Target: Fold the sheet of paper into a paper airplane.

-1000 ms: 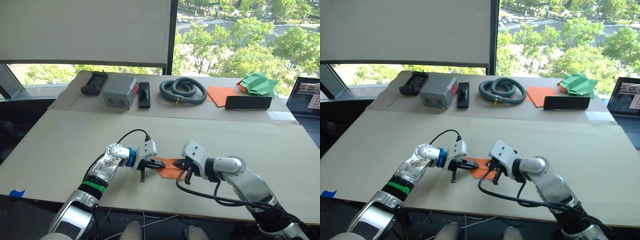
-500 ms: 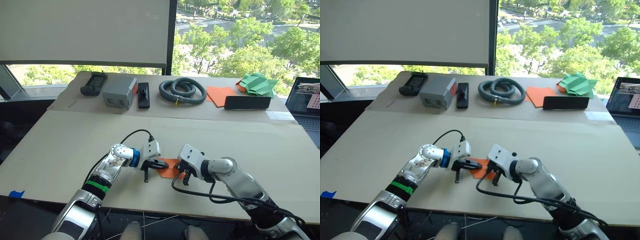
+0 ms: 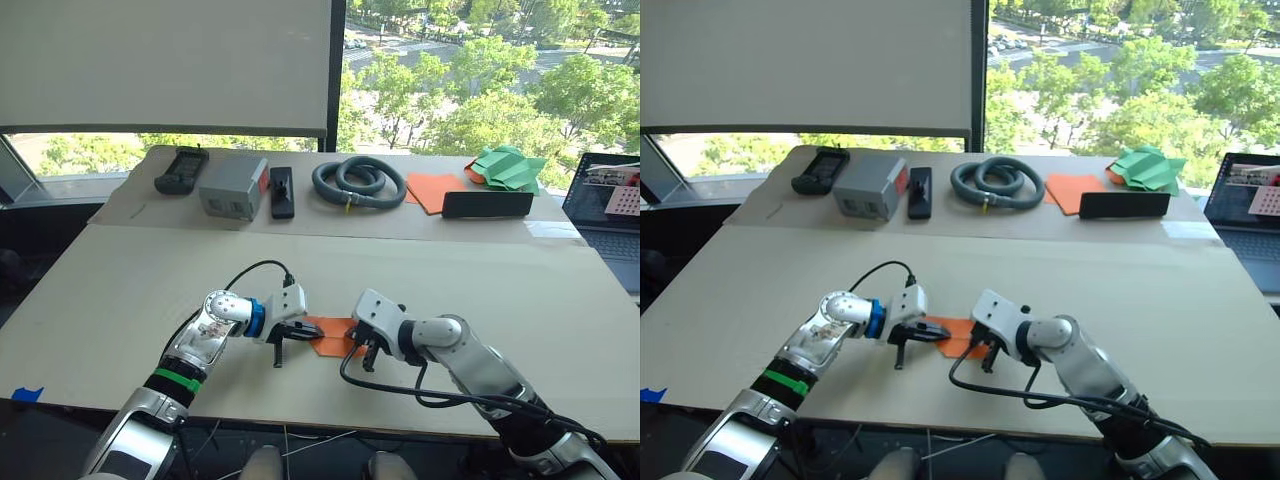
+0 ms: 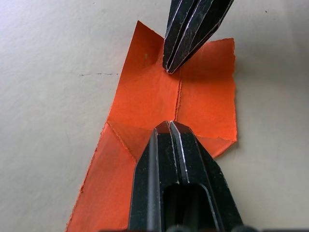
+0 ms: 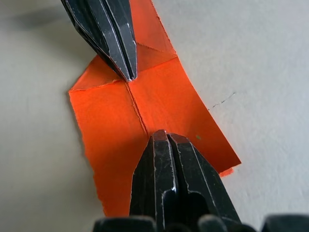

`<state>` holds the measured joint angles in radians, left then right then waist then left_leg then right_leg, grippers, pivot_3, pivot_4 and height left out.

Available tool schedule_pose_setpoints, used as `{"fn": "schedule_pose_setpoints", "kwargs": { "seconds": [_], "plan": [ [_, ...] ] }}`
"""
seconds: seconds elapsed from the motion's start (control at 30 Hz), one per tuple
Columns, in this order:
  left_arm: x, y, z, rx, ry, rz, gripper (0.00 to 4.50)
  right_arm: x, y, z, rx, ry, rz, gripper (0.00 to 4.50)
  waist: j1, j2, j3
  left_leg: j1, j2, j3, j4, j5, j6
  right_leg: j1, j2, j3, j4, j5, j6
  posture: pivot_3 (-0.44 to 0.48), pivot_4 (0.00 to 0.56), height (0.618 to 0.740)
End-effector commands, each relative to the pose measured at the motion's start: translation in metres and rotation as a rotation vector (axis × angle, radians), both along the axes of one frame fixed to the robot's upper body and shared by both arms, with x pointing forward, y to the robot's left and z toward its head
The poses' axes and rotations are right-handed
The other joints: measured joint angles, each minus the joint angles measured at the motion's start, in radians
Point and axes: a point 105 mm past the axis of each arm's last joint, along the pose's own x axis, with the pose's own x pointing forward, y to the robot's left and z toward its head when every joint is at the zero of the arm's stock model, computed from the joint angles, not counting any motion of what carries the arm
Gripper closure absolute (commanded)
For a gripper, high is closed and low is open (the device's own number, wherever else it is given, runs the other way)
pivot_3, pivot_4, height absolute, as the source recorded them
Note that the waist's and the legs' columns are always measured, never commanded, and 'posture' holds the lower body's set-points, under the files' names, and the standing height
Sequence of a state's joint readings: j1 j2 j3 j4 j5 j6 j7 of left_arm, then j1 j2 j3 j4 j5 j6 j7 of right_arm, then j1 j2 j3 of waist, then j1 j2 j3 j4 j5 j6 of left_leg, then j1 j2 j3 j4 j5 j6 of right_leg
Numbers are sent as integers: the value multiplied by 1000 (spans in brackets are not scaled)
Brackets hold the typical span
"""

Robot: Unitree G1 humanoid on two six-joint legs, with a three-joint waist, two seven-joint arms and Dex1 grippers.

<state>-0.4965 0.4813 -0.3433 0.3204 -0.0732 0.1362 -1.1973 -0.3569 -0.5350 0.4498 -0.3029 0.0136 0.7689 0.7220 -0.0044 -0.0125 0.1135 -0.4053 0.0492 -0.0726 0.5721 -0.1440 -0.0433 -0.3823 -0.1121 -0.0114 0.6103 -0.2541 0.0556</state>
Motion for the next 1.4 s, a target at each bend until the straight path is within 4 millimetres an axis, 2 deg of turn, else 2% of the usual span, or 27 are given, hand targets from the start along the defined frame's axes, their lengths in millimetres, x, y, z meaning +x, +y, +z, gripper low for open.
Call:
{"fn": "schedule_pose_setpoints", "kwargs": {
  "seconds": [0.03,0.3,0.43,0.5,0.63,0.73,0.83,0.9,0.97,1.1,1.27,1.4],
  "plan": [
    [-10,43,-35,143,111,99,4500,-5,-11,-22,-58,94,-42,4486,-10,0,0,1,0,0,0,0,0,0,0,0,0,0,0,0,150,711],
    [-15,60,-34,149,116,141,4500,-3,-12,-22,-61,92,-41,4486,-13,2,-1,2,1,0,-1,0,0,0,0,0,0,0,0,0,150,711],
    [-12,63,-27,130,102,163,4500,-2,-10,-21,-59,89,-38,4486,-14,2,-1,2,1,0,-1,0,0,-1,0,0,0,0,0,0,150,711],
    [-8,62,-15,80,88,186,4500,-1,-7,-16,-41,67,-34,4486,-14,1,-1,1,1,0,-2,0,0,-2,0,0,0,0,0,0,150,711],
    [-8,60,12,-5,64,204,4500,3,1,7,46,9,-24,4486,-19,2,4,0,1,0,-2,0,0,-5,0,0,1,0,0,0,150,711],
    [-13,55,42,-137,74,218,4500,7,2,36,159,-46,-46,4486,-16,2,13,-1,1,0,-2,0,0,-6,0,0,1,0,0,0,150,711],
    [-23,54,56,-175,84,214,4500,7,-1,57,254,-56,-66,4486,-7,2,19,-5,1,0,-2,0,0,-7,0,0,0,0,0,0,150,711],
    [-27,53,62,-198,86,222,4500,11,-14,68,291,-50,-97,3894,-3,1,19,-5,1,0,-2,0,0,-6,0,-1,0,0,0,0,150,711],
    [-29,53,64,-215,91,234,4500,17,-24,67,296,-23,-126,3344,-1,2,19,-5,1,0,-2,0,0,-6,0,-1,-1,0,0,0,150,711],
    [-30,52,61,-205,98,247,4500,23,-24,68,349,39,-122,2005,-3,0,21,-5,0,0,-2,0,0,-6,0,0,-3,0,0,0,150,711],
    [-32,52,59,-205,101,255,4500,25,-27,51,339,127,-106,2005,-8,0,22,-5,0,0,-2,0,0,-6,0,0,-3,0,0,0,150,711],
    [-34,53,57,-202,103,262,4500,25,-25,48,361,162,-92,2005,-7,0,23,-5,0,0,-2,0,0,-6,0,0,-2,0,-1,0,150,711]
  ]
}}
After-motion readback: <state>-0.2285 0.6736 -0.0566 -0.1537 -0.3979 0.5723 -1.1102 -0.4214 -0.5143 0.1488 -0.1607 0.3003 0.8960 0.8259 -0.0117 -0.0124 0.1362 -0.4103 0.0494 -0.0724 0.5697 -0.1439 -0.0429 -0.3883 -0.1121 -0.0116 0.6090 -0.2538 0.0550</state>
